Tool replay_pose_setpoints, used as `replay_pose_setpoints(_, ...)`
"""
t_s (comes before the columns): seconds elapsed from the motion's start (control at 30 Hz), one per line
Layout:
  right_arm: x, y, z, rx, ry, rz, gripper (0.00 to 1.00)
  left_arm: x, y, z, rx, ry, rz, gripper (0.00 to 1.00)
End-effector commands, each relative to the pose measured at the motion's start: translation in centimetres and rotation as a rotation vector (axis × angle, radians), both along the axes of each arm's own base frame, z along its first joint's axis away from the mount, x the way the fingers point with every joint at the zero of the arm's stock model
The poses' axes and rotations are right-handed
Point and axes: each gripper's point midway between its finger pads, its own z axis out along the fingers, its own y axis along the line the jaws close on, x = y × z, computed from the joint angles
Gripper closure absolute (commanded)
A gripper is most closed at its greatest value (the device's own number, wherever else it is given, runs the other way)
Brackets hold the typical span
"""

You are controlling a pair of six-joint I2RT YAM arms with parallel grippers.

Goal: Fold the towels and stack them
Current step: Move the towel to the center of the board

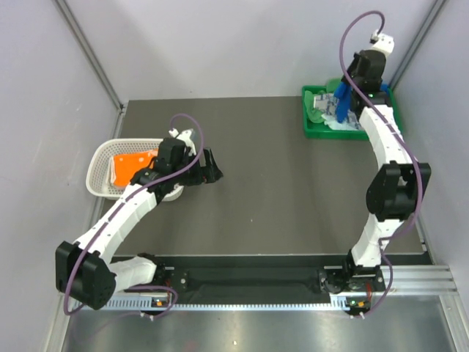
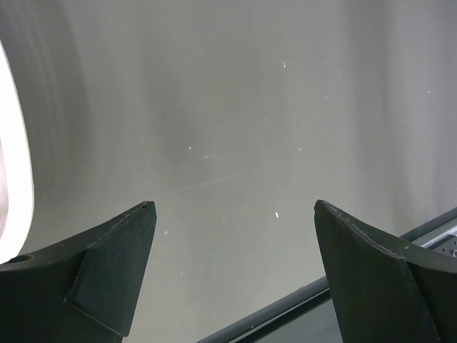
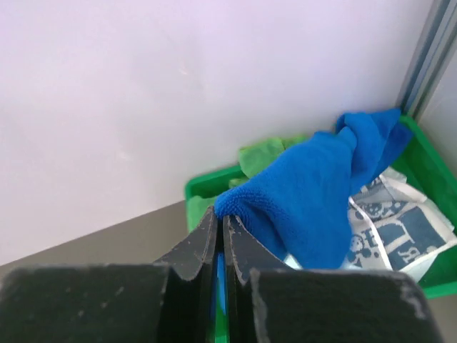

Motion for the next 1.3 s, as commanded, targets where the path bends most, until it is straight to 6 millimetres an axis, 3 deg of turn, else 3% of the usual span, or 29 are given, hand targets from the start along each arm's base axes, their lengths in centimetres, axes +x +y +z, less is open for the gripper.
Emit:
replay_pose_setpoints(0.0,-3.8,2.5,7.0,-0.004,-0.128,0.073,1.0,0.7,-0.3,2.5,-0.02,-0.073,0.001,0.04)
replay_pose_setpoints(0.1,-6.7,5.6,8.7,0.012,-0.16,0.137,1.0,0.8,-0.2,2.7,-0.025,-0.075,0.007,0.04)
replay_pose_setpoints(0.13,-7.7,7.7,9.1,0.016,-0.174,0.18,1.0,0.8,-0.3,2.8,-0.028,-0.076,0.007,0.04)
replay_pose_setpoints(0.2,-10.0,9.7,9.2,0.019,-0.181,0.212,1.0,0.8,-0.4,2.9,-0.038,-0.075,0.01,0.04)
replay_pose_setpoints(0.23,-11.1,12.1,9.3,0.025,-0.19,0.264,1.0,0.7,-0.4,2.8,-0.041,-0.071,0.011,0.04)
replay_pose_setpoints(0.3,-13.6,14.0,8.0,0.041,-0.176,0.307,1.0,0.6,-0.3,3.0,-0.052,-0.076,0.021,0.04)
replay_pose_setpoints(0.33,-14.9,16.2,7.6,0.056,-0.176,0.352,1.0,0.6,-0.3,3.0,-0.055,-0.075,0.023,0.04)
replay_pose_setpoints(0.4,-18.0,17.8,5.2,0.064,-0.142,0.391,1.0,0.5,-0.2,3.3,-0.065,-0.081,0.035,0.04)
replay_pose_setpoints(0.43,-20.7,19.8,3.8,0.081,-0.141,0.443,1.0,0.3,-0.2,3.0,-0.063,-0.075,0.038,0.04)
replay_pose_setpoints(0.5,-23.6,21.9,1.6,0.082,-0.118,0.491,1.0,0.3,0.0,3.1,-0.07,-0.078,0.053,0.04)
replay_pose_setpoints(0.53,-26.5,23.6,-0.6,0.071,-0.088,0.529,1.0,0.3,0.1,2.8,-0.069,-0.073,0.057,0.04)
replay_pose_setpoints(0.6,-29.6,25.2,-3.0,0.082,-0.053,0.583,1.0,0.2,0.2,2.4,-0.069,-0.064,0.072,0.04)
replay_pose_setpoints(0.63,-32.7,26.7,-4.9,0.11,-0.029,0.644,1.0,0.3,0.2,2.0,-0.067,-0.063,0.081,0.04)
replay_pose_setpoints(0.7,-35.5,28.0,-6.7,0.138,0.002,0.698,1.0,0.5,0.1,1.5,-0.075,-0.049,0.088,0.04)
replay_pose_setpoints(0.73,-37.9,29.1,-7.4,0.156,0.02,0.737,1.0,0.6,0.0,1.1,-0.076,-0.039,0.087,0.04)
replay_pose_setpoints(0.83,-41.5,30.1,-10.1,0.143,0.091,0.794,1.0,1.0,-0.8,-0.2,-0.093,-0.003,0.08,0.04)
replay_pose_setpoints(1.0,-46.2,32.0,-11.4,0.11,0.134,0.93,0.95,2.1,-2.9,-2.4,-0.103,0.037,0.055,0.05)
replay_pose_setpoints(1.1,-45.8,30.2,-13.6,0.06,0.203,0.841,0.58,2.5,-5.2,-3.6,-0.079,0.057,0.022,0.05)
replay_pose_setpoints(1.13,-45.1,28.9,-13.3,0.09,0.186,0.77,0.4,2.6,-6.3,-3.4,-0.082,0.051,-0.001,0.05)
replay_pose_setpoints(1.2,-43.7,26.2,-13.2,0.06,0.174,0.663,0.28,3.2,-7.6,-4.7,-0.069,0.072,-0.014,0.05)
replay_pose_setpoints(1.23,-42.6,24.7,-11.6,0.102,0.137,0.589,0.26,3.8,-8.7,-4.1,-0.084,0.05,-0.029,0.05)
replay_pose_setpoints(1.27,-41.9,23.7,-11.0,0.104,0.127,0.555,0.26,4.3,-9.3,-5.4,-0.067,0.074,-0.035,0.06)
